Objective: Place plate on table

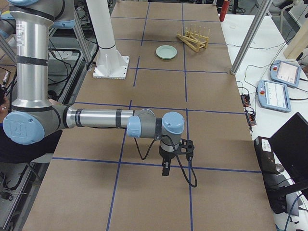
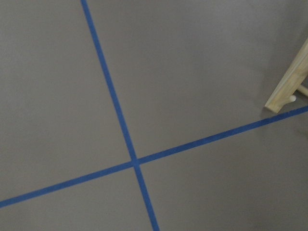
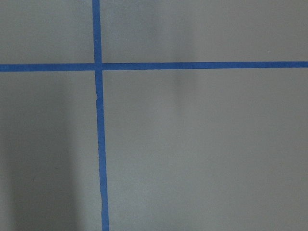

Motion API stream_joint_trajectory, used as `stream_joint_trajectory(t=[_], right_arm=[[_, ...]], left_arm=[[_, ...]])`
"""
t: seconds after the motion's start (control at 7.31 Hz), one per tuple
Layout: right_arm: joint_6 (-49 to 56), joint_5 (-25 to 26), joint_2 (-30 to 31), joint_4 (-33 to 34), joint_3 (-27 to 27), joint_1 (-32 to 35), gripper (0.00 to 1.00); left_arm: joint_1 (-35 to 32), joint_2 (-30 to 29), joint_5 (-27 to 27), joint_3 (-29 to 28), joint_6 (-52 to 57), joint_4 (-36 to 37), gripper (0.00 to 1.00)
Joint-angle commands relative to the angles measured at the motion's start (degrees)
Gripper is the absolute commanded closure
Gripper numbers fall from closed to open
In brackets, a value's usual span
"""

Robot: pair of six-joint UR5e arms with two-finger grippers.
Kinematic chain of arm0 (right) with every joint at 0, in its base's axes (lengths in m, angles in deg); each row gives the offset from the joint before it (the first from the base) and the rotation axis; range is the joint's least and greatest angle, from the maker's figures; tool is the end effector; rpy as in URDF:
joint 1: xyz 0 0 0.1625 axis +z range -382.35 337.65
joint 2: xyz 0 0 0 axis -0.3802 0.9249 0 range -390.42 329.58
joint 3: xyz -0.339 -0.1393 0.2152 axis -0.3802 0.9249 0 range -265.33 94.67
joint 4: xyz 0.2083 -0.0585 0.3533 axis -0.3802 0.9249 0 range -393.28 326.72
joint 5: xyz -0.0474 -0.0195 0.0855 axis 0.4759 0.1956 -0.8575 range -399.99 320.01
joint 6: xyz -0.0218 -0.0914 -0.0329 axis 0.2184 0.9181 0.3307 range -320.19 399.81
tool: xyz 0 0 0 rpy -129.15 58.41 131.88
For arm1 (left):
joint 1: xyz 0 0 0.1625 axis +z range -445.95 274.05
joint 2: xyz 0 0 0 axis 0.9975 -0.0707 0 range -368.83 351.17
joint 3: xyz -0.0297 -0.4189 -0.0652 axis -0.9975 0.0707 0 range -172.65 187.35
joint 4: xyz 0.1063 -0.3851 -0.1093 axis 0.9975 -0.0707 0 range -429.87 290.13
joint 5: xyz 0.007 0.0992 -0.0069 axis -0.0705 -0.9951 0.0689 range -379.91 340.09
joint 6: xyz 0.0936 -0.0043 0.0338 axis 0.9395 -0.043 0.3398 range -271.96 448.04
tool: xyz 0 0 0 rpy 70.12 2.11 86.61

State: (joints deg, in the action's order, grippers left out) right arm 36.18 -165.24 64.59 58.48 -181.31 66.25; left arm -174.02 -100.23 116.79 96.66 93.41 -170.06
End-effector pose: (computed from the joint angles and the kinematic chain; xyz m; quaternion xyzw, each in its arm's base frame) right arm 0.0647 -0.4554 0.6620 -0.0200 -0.3022 0.0206 0.9528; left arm -0.0435 -0.5151 0.6308 0.0990 0.3917 0.0957 0.9097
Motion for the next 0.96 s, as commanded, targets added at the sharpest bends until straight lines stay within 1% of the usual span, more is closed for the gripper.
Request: stream_joint_trajectory(t=[0.0, 0.27, 0.41, 0.55, 0.82], right_arm=[[0.03, 0.0, 0.0, 0.0, 0.0, 0.0, 0.0], [0.03, 0.0, 0.0, 0.0, 0.0, 0.0, 0.0], [0.03, 0.0, 0.0, 0.0, 0.0, 0.0, 0.0], [0.03, 0.0, 0.0, 0.0, 0.0, 0.0, 0.0], [-0.06, 0.0, 0.0, 0.0, 0.0, 0.0, 0.0]], left_arm=[[-0.52, 0.35, -0.12, 0.68, -0.09, 6.64, 0.0], [-1.39, 0.61, -0.47, 0.77, -0.18, 9.9, 0.0], [-2.18, 0.52, -2.21, 0.42, -0.18, 11.05, 0.0], [-3.06, 0.69, -3.71, 0.33, -0.09, 11.15, 0.0], [-3.51, 2.27, -3.46, 0.68, -0.09, 11.15, 0.0]])
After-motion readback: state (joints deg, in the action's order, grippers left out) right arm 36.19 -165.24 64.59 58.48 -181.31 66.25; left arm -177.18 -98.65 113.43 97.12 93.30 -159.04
